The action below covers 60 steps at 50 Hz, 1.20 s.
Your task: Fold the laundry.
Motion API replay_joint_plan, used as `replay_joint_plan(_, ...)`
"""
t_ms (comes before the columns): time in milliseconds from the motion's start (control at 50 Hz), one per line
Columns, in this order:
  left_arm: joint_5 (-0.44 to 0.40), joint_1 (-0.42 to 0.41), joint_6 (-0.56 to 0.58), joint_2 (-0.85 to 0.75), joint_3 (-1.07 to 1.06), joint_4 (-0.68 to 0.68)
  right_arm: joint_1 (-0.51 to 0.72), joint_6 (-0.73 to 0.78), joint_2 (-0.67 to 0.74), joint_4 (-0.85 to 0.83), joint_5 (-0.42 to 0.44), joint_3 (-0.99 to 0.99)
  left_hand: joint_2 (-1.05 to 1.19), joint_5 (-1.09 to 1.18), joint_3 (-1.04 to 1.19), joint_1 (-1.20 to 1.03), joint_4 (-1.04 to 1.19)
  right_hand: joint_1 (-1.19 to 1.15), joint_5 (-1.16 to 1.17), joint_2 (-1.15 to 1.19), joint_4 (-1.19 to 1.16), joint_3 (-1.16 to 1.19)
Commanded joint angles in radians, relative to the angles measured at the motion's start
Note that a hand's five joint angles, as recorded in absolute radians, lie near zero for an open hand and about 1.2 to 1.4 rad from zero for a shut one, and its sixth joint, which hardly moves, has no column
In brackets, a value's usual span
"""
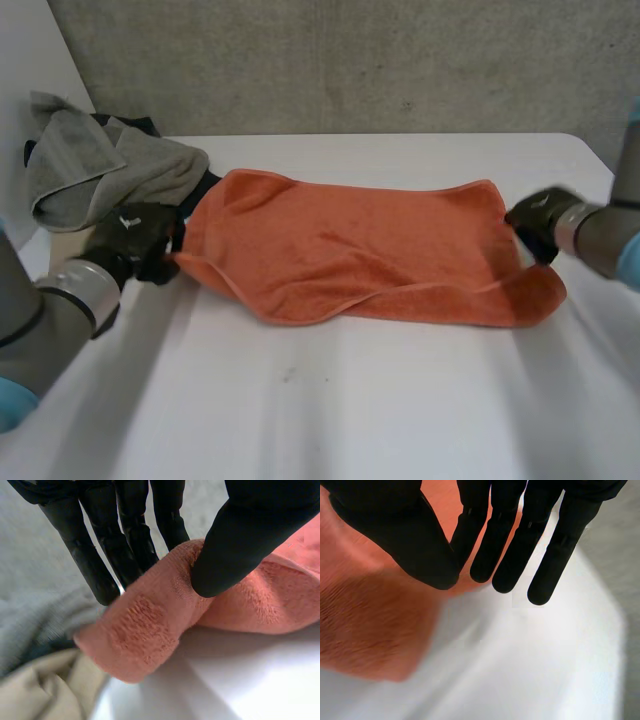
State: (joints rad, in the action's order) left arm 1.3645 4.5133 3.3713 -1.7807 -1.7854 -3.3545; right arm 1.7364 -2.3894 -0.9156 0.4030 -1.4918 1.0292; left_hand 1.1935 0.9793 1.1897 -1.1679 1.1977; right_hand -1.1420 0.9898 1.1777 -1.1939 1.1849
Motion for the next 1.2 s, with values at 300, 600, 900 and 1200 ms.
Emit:
replay_joint_plan(300, -0.053, 0.081, 0.184, 0.219, -0.039, 0.161, -0.176, -0.008, -0.456, -0.029, 0.232, 0.428, 0.203, 0.242, 0.207, -0.228, 0.199, 0.628, -0.650, -0.663, 0.680, -0.671)
replay_joint_plan(600, -0.051, 0.050, 0.180, 0.172, -0.015, 0.135, -0.054, -0.105, -0.189, -0.099, 0.160, 0.338, 0.203, 0.242, 0.207, -0.228, 0.199, 0.628, -0.651, -0.664, 0.680, -0.671)
replay_joint_plan(900, -0.054, 0.055, 0.178, 0.173, -0.029, 0.135, 0.029, -0.031, 0.083, -0.089, -0.057, 0.114, 0.203, 0.242, 0.207, -0.228, 0.199, 0.266, -0.289, -0.302, 0.318, -0.309)
replay_joint_plan(1200, -0.047, 0.059, 0.263, 0.225, -0.055, 0.269, -0.145, 0.212, -0.362, 0.106, 0.088, 0.379, 0.203, 0.242, 0.207, -0.228, 0.199, -0.254, 0.232, 0.219, -0.202, 0.211)
